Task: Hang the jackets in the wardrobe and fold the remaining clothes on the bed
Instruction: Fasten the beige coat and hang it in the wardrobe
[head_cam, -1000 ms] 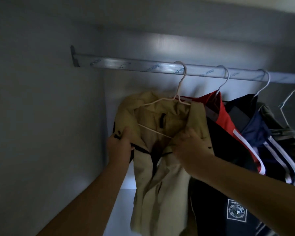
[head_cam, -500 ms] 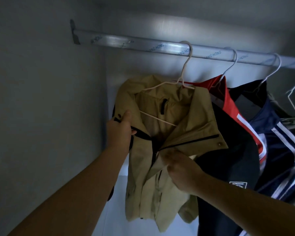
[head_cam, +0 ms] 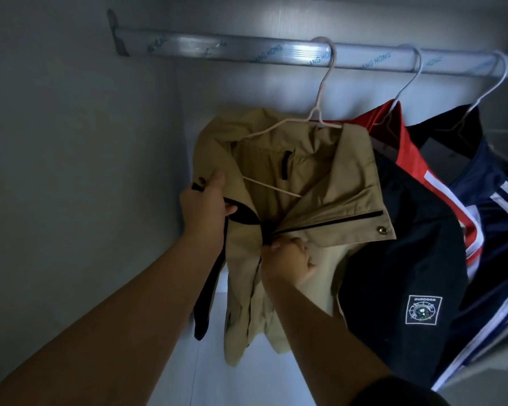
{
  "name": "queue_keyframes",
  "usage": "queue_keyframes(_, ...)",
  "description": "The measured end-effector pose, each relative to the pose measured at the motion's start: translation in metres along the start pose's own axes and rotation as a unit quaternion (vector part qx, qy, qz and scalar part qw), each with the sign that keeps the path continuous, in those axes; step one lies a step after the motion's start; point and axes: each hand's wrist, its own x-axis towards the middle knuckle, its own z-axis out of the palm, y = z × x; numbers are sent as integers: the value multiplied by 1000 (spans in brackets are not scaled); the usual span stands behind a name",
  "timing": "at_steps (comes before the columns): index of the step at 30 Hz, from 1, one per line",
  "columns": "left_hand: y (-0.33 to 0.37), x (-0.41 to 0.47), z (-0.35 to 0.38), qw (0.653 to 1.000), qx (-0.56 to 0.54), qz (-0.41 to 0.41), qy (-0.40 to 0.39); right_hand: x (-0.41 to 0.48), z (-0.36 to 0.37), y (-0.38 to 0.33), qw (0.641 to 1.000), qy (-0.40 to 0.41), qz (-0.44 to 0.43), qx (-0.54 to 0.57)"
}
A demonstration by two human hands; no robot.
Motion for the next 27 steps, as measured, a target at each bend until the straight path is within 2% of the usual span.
queue_keyframes(3, 2, 4, -5, 1000, -3, -3, -3, -3, 4, 5, 994, -52, -52, 80)
queue_keyframes(6, 3, 8, -9, 1000, -7, -12, -7, -4, -12, 17, 946, -181, -67, 259)
queue_keyframes(7, 3, 7, -10, 1000, -4, -17, -9, -2, -22, 20, 934, -209, -65, 284)
queue_keyframes(10, -1, 6, -11, 999, 25, 1, -21, 4, -52, 27, 929, -267, -76, 244)
queue_keyframes(13, -12, -3, -20, 997, 7, -15, -81, 3, -73, 26, 921, -340, -50, 184)
queue_keyframes(15, -33, -14, -32, 993, 13, -51, -101, 2, -83, 22, 918, -347, -36, 187)
queue_keyframes(17, -64, -29, -45, 989, 82, -73, -97, 3, -91, 20, 920, -339, -25, 195)
queue_keyframes(19, -98, -41, -54, 972, 200, -45, -115, 2, -97, 19, 919, -341, -12, 196)
queue_keyframes(22, -127, -54, -50, 921, 340, 16, -189, 0, -102, 17, 915, -343, 1, 211)
queue_keyframes(25, -136, -55, -42, 898, 396, 50, -185, -4, -108, 16, 908, -342, 21, 242)
queue_keyframes(27, -138, -53, -41, 877, 435, 98, -181, -8, -111, 17, 894, -326, 49, 304)
